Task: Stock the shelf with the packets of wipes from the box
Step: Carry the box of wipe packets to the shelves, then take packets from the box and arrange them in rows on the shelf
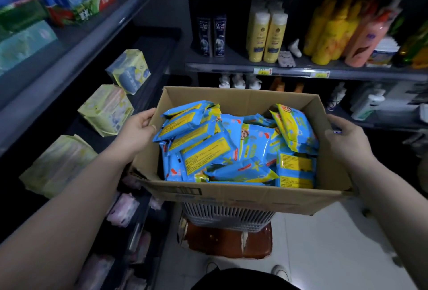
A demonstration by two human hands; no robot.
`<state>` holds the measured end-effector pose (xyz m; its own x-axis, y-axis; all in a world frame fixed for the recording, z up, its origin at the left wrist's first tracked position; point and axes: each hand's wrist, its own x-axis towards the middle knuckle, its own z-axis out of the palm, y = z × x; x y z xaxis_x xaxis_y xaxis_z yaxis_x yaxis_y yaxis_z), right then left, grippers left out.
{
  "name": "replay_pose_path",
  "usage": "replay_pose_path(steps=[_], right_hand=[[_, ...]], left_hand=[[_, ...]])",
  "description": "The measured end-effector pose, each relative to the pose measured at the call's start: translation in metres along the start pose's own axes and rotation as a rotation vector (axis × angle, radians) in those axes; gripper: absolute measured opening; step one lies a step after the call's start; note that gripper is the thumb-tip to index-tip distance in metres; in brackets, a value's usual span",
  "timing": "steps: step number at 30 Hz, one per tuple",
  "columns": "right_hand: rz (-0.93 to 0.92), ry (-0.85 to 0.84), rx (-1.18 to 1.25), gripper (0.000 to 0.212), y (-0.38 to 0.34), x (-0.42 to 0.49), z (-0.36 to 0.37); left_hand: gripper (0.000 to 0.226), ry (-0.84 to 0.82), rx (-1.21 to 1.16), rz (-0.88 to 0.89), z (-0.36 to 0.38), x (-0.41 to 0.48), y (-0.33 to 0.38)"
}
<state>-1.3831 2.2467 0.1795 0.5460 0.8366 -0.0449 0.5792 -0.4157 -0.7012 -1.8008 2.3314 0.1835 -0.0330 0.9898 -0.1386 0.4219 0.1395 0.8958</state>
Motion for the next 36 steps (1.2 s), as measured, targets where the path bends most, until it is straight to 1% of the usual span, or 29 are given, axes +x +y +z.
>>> replay_pose_path(steps=[6, 12, 15, 17, 19, 20, 22, 24, 27, 29, 30, 31, 33, 34, 36], right_hand=[[0.009, -0.006, -0.021, 0.043, -0.003, 0.011, 0.007], [-0.012, 0.005, -0.137, 0.044, -0.005, 0.004, 0.009], [-0.005, -0.006, -0.182, 0.046, -0.009, 0.0, 0.009], [0.001, -0.001, -0.259, 0.053, -0.013, -0.005, 0.008], [-0.069, 0.038, -0.34, 0.057, -0.021, -0.013, 0.007], [-0.145, 0.057, -0.323, 0.056, -0.026, -0.017, 0.008], [-0.357, 0.053, -0.221, 0.055, -0.037, -0.03, 0.013], [-0.54, -0.052, -0.129, 0.057, -0.046, -0.044, 0.021], [-0.679, -0.288, -0.035, 0.061, -0.053, -0.064, 0.033], [-0.723, -0.411, -0.035, 0.063, -0.053, -0.072, 0.041], [-0.752, -0.439, -0.072, 0.06, -0.052, -0.072, 0.044], [-0.777, -0.453, -0.116, 0.053, -0.05, -0.07, 0.048], [-0.765, -0.427, -0.201, 0.03, -0.051, -0.066, 0.054], [-0.742, -0.411, -0.203, 0.026, -0.054, -0.066, 0.053], [-0.692, -0.382, -0.13, 0.023, -0.058, -0.065, 0.048]], left_hand=[[0.051, 0.012, -0.012, -0.001, -0.002, 0.018, -0.005], [0.053, -0.029, 0.109, 0.015, -0.004, 0.023, -0.013], [0.054, -0.016, 0.287, 0.071, -0.006, 0.022, -0.012], [0.054, 0.038, 0.454, 0.167, -0.005, 0.014, -0.004], [0.055, 0.083, 0.502, 0.31, -0.001, 0.002, 0.011], [0.056, 0.076, 0.497, 0.377, 0.003, -0.006, 0.019], [0.056, 0.01, 0.505, 0.486, 0.014, -0.02, 0.032], [0.058, -0.072, 0.529, 0.577, 0.029, -0.03, 0.036], [0.065, -0.163, 0.62, 0.709, 0.049, -0.036, 0.03], [0.068, -0.209, 0.726, 0.775, 0.056, -0.035, 0.021], [0.068, -0.221, 0.779, 0.786, 0.058, -0.035, 0.017], [0.069, -0.222, 0.816, 0.789, 0.059, -0.035, 0.015], [0.075, -0.197, 0.872, 0.783, 0.06, -0.036, 0.014], [0.078, -0.18, 0.913, 0.782, 0.061, -0.037, 0.015], [0.084, -0.164, 0.997, 0.788, 0.062, -0.038, 0.02]])
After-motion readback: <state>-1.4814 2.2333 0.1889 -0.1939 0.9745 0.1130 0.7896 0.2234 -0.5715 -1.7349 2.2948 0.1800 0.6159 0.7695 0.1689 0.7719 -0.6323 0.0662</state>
